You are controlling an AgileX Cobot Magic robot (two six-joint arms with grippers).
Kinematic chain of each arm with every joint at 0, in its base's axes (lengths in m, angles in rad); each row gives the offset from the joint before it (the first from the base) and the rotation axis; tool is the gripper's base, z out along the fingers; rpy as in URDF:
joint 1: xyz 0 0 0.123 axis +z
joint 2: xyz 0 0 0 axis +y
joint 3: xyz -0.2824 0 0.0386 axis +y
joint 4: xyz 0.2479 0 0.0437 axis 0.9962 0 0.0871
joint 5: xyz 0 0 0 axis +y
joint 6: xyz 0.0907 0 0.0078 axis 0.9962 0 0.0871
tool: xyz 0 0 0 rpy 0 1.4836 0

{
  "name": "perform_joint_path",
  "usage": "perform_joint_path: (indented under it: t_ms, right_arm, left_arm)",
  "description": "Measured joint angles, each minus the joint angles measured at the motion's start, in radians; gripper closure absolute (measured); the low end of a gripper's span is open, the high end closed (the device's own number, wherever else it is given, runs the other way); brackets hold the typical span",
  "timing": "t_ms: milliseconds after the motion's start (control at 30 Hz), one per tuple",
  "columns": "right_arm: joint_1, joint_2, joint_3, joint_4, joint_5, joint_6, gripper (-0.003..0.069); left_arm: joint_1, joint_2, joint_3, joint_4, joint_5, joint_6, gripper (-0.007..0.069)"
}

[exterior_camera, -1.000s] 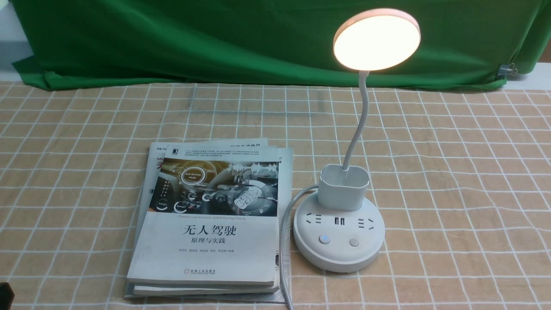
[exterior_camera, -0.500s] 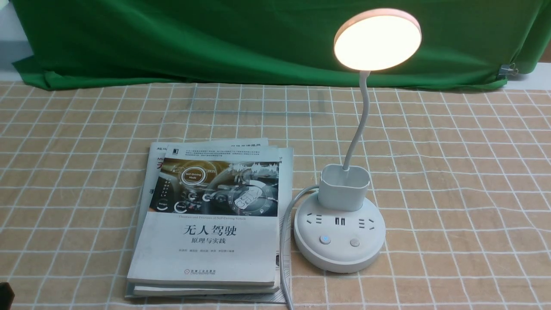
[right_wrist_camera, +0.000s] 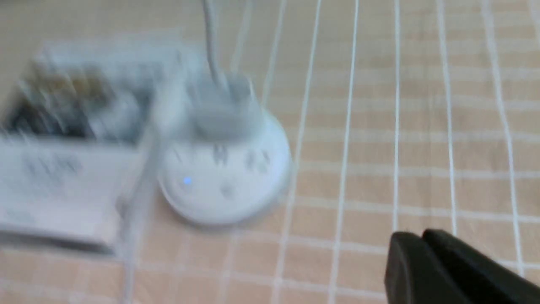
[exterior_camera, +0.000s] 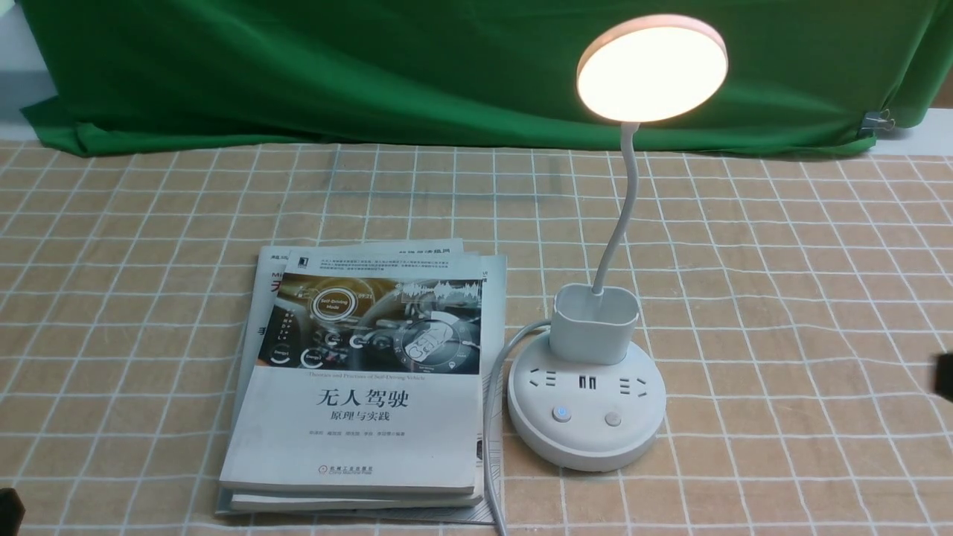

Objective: Turn off the desk lamp on the light coffee tablecloth by hand.
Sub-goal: 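Press the power button on the lamp base to turn the lamp off with the right gripper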

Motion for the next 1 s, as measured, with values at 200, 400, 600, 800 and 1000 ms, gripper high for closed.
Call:
perform_joint_path:
  t_ms: [200,400,600,800,1000]
  right_arm:
    - [0.049,0.377,-0.141,0.019,0.034,-0.104,0.0624]
    - [0.236,0.709,-0.272,0.025,0.032,-0.137,0.0626]
    - [0.317,0.882,-0.363,0.032,0.024,-0.144,0.0627]
    - [0.317,0.946,-0.395,0.031,-0.001,-0.145,0.0627]
    - [0.317,0.960,-0.395,0.031,-0.028,-0.145,0.0627]
  left_arm:
    - [0.000,0.000,0.000,0.000,0.000,0.000,0.0620]
    - [0.000,0.000,0.000,0.000,0.000,0.000,0.0620]
    - [0.000,0.000,0.000,0.000,0.000,0.000,0.0620]
    - [0.000,0.000,0.000,0.000,0.000,0.000,0.0620]
    - [0.000,0.000,0.000,0.000,0.000,0.000,0.0620]
